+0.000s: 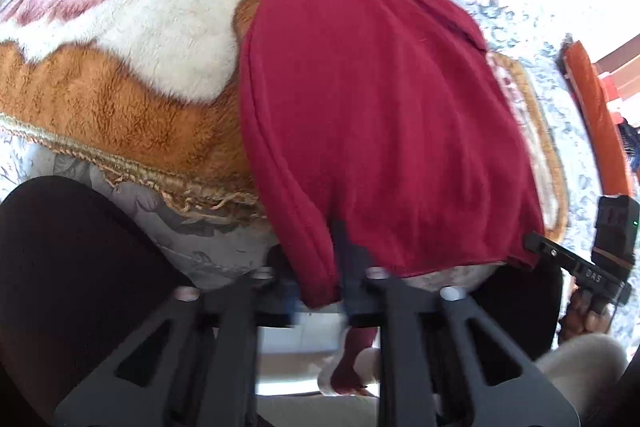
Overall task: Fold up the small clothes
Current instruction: 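Grasp the hem with both grippers and fold it up toward the collar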
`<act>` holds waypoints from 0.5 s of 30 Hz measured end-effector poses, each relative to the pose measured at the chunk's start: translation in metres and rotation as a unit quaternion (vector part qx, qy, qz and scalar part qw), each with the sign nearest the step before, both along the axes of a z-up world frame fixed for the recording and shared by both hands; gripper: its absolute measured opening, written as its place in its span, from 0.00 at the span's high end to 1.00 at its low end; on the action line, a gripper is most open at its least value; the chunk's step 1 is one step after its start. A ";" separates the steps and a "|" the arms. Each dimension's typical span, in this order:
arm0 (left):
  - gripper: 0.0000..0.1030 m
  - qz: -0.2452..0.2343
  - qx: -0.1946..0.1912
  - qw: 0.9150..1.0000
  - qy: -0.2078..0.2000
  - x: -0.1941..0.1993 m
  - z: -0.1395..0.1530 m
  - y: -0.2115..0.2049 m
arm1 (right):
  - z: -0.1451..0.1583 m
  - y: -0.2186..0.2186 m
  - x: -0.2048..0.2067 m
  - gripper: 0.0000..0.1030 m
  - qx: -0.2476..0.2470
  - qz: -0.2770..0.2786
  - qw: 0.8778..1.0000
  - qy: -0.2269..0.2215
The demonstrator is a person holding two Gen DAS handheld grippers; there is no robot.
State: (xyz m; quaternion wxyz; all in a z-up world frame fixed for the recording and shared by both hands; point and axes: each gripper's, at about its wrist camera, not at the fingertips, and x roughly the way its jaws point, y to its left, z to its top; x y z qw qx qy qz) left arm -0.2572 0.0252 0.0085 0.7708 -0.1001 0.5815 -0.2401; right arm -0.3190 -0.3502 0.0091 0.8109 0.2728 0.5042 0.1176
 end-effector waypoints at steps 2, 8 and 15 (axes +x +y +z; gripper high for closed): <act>0.90 -0.002 -0.027 1.000 -0.011 0.002 0.018 0.005 | 0.016 -0.004 0.002 0.92 0.021 0.004 0.999 -0.029; 0.90 -0.007 -0.072 0.996 -0.044 0.030 0.064 0.006 | 0.066 -0.031 0.021 0.92 0.076 -0.025 0.991 -0.112; 0.90 0.014 -0.090 0.991 -0.094 0.104 0.106 -0.002 | 0.100 -0.061 0.078 0.92 0.083 -0.075 0.980 -0.162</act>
